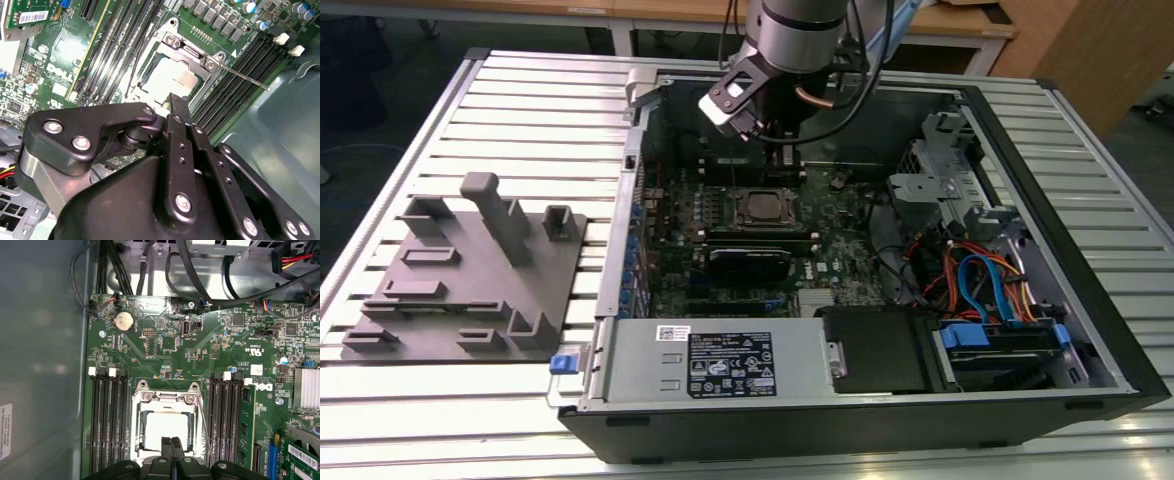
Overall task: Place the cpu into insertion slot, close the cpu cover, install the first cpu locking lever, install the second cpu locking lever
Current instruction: 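Install the first cpu locking lever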
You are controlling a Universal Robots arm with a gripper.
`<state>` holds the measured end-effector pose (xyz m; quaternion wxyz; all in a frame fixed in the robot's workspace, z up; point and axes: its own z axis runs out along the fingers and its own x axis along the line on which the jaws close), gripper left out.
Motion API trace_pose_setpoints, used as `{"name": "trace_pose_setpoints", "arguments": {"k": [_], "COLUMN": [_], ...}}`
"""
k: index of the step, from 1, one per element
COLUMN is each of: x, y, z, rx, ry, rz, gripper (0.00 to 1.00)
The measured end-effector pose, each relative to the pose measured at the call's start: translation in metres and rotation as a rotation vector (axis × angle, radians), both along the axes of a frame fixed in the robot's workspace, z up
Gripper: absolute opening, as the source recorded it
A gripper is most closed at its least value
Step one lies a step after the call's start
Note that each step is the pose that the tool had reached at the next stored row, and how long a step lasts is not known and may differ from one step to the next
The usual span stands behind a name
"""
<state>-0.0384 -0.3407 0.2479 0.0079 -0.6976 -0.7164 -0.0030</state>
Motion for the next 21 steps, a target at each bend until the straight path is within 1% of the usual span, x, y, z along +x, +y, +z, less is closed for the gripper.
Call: {"name": "trace_pose_setpoints", "arguments": {"k": [11, 21], "x": [0.0, 0.0], "y": [0.0, 0.0], "z": [0.0019, 0.0079], "rx": [-0.0003, 0.0], "ry": [0.0001, 0.0], "rz": [0.0, 0.0], "gripper": [0.1, 0.1]}}
